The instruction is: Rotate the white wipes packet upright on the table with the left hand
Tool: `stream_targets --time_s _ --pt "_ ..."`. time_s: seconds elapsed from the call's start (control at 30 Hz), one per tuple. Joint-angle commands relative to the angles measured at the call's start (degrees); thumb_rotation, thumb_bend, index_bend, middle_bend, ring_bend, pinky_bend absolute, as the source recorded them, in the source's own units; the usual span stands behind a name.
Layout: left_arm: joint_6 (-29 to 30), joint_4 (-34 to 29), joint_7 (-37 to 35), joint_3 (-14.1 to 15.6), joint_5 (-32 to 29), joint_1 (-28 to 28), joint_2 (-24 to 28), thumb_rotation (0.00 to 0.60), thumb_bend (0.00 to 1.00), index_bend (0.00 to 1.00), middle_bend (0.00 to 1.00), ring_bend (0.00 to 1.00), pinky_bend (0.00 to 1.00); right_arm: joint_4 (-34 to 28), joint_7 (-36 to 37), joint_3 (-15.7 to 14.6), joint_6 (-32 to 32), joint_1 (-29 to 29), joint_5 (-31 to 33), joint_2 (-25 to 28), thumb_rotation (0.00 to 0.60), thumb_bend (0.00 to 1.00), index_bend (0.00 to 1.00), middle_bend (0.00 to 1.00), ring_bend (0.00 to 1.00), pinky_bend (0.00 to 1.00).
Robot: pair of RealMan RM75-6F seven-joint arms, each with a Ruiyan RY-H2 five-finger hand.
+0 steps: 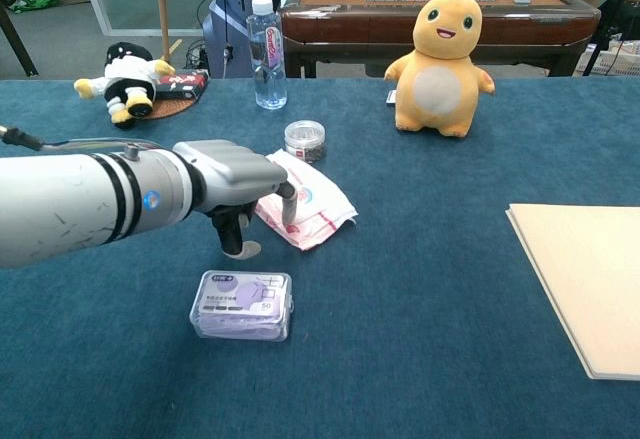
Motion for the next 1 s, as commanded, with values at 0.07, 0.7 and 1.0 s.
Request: stream_targets --time_s 0.07,0.7,1.0 --pt "0.32 -0.31 0.13 0.25 0.02 0.24 0.26 0.6 0.4 0.29 1.0 1.0 1.0 -0.04 -0.09 -0.05 -0.01 0.01 -0.09 -0.02 0.6 0.21 0.29 0.3 0.24 0.5" --pt "2.12 -4.28 0.71 2.09 0.68 2.07 3.34 0.6 0.4 0.29 1.0 1.0 1.0 0.06 -0.56 0.0 -0.46 0.23 0.27 -0.3 0.6 0.21 0.29 0.3 0.24 0.5" --pt "2.42 -5.47 1.32 3.21 2.3 2.56 3.32 0.6 0.4 0.29 1.0 1.0 1.0 0.15 -0.43 0.09 -0.56 0.25 0.48 -0.28 0.6 0.21 0.29 0.3 0.24 0.5"
